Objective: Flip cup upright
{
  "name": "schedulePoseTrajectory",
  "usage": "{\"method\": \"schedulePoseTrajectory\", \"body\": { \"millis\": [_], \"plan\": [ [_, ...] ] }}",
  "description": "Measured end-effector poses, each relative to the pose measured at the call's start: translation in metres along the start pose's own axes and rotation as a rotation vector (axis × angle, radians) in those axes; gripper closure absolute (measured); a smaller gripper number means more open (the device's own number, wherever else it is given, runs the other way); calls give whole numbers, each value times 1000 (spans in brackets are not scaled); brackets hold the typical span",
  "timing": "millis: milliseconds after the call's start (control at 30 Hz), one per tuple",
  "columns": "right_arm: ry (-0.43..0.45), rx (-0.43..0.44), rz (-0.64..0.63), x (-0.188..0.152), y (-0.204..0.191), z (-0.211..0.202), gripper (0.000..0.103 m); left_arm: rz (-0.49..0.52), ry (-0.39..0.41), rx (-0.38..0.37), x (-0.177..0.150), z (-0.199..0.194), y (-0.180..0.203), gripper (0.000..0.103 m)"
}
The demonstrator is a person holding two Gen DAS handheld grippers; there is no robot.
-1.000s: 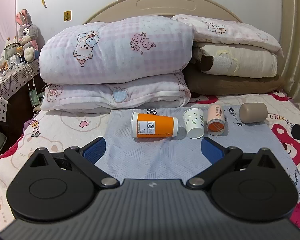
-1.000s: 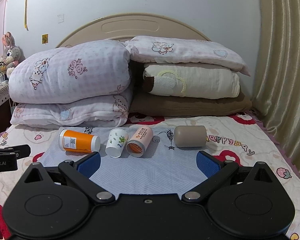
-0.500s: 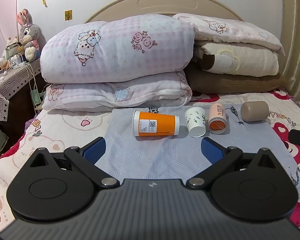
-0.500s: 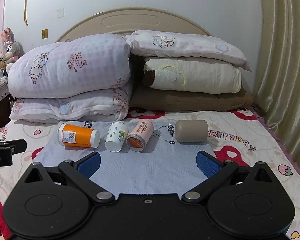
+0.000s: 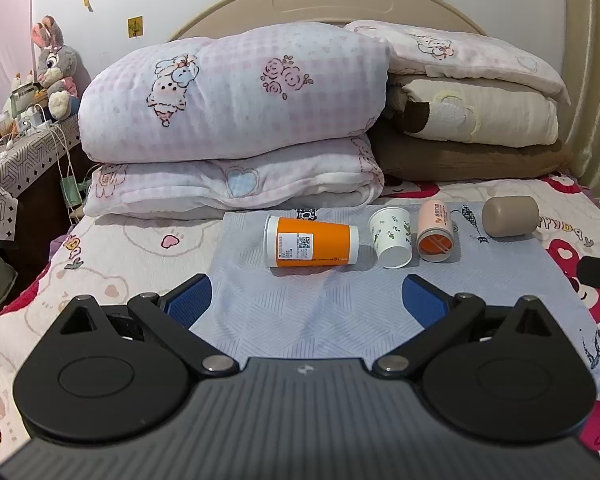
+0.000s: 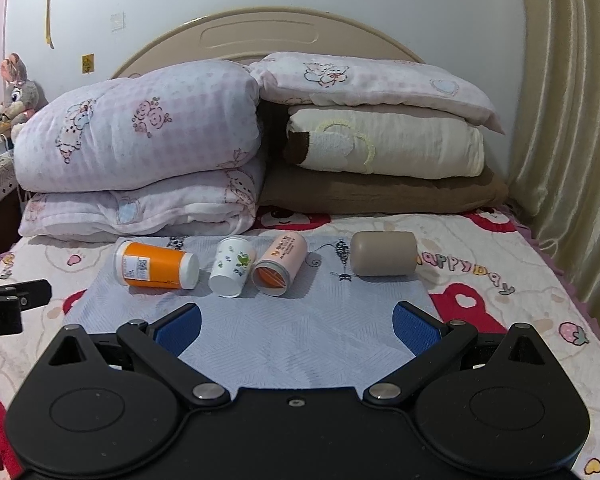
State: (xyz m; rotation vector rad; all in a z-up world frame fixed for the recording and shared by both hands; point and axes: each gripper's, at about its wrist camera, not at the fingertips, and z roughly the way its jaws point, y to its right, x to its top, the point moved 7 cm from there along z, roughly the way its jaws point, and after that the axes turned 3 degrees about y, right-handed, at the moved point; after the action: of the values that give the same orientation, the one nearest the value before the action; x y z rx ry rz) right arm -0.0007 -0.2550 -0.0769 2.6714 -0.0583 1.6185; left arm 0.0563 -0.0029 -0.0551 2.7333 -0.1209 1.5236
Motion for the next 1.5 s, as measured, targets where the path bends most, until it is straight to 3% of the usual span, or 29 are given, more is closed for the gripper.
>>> {"method": "schedulePoseTrajectory", "body": {
  "millis": [200, 433, 600, 700, 1000, 1233, 1500],
  "plan": [
    [13, 121, -6, 22, 1, -2, 0, -16, -31, -8, 1, 10, 1, 0],
    [-195, 275, 67, 58, 8, 46, 0, -43, -68, -102, 21, 46, 22, 0],
    [-325, 407, 160, 61, 10, 93, 1, -62, -89, -132, 29, 88, 43, 0],
    [-377, 439, 226, 59, 11, 123, 1, -68, -96, -178, 32, 116, 58, 0],
    [-529, 487, 381, 49, 23, 231, 1, 8, -108, -350, 22, 191, 105, 3],
    [-603, 410, 411, 26, 35, 301, 5, 19, -112, -388, 18, 231, 127, 4],
    [-640, 388, 451, 14, 36, 342, 20, 53, -103, -413, 14, 252, 148, 11]
  ]
}}
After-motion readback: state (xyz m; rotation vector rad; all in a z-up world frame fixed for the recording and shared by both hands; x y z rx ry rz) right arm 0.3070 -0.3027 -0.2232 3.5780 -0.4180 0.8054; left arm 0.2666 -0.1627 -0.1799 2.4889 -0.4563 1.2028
